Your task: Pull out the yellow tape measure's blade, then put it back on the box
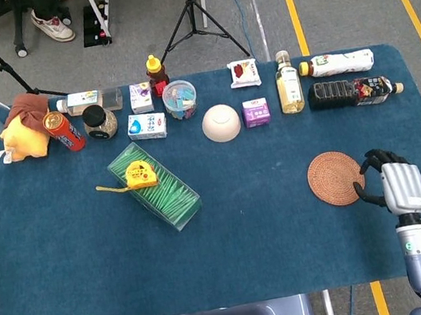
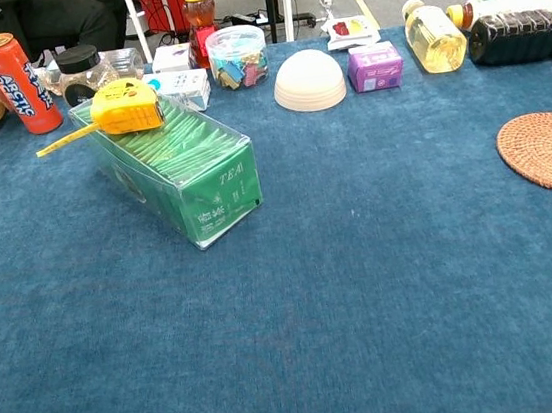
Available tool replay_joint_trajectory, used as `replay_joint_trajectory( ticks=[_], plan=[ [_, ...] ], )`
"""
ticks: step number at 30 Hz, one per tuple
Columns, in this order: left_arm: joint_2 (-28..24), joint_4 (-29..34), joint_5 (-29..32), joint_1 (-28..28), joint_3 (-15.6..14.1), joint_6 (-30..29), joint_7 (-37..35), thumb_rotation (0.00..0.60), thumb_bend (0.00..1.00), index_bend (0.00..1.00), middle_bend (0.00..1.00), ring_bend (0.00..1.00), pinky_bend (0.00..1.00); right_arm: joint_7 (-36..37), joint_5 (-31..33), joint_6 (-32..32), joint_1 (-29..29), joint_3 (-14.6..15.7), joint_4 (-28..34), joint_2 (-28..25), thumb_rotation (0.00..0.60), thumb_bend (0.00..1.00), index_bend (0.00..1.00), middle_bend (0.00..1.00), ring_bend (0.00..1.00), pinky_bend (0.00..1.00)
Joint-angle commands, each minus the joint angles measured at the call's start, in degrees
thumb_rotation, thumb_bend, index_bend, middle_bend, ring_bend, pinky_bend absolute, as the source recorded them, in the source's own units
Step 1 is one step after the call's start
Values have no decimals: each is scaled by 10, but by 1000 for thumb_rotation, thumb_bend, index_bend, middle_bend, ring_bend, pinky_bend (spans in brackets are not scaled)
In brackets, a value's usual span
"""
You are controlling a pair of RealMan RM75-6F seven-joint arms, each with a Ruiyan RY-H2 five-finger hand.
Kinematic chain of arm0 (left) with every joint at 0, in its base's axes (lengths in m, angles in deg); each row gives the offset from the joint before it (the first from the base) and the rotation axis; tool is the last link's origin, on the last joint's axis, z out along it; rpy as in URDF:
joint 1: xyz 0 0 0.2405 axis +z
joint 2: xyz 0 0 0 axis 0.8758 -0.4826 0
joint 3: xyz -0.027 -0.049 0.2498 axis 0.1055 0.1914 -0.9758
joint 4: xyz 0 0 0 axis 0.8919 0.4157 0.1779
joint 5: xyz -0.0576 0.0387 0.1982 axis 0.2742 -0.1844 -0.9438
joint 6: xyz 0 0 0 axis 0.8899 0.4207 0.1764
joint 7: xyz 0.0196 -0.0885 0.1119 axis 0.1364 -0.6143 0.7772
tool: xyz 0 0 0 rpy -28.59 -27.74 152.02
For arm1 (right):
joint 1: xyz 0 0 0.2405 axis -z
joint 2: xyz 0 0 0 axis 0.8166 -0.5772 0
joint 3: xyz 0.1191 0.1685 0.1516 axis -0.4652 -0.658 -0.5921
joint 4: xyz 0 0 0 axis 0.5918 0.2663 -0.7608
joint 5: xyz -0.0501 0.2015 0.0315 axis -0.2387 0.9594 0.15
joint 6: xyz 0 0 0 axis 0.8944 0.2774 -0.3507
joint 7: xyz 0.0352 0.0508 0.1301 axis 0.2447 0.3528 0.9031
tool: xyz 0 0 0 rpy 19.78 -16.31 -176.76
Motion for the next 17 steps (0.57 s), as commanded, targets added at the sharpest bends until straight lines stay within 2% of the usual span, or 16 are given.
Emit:
replay_joint_trajectory(
  ticks=[1,7,17],
  plan=[
    [2,5,-14,19,-8,-5,8,600,258,565,408,291,419,-6,-6,-15,16,12,13,-6,504,357,505,316,293,335],
    [3,17,-39,39,-19,21,20,600,257,565,408,291,364,-4,-20,-35,46,32,27,-15,505,354,505,316,288,324],
    [-7,32,-79,43,7,46,19,600,257,565,408,290,363,19,-48,-71,72,24,27,-16,507,353,505,315,285,320]
  ],
)
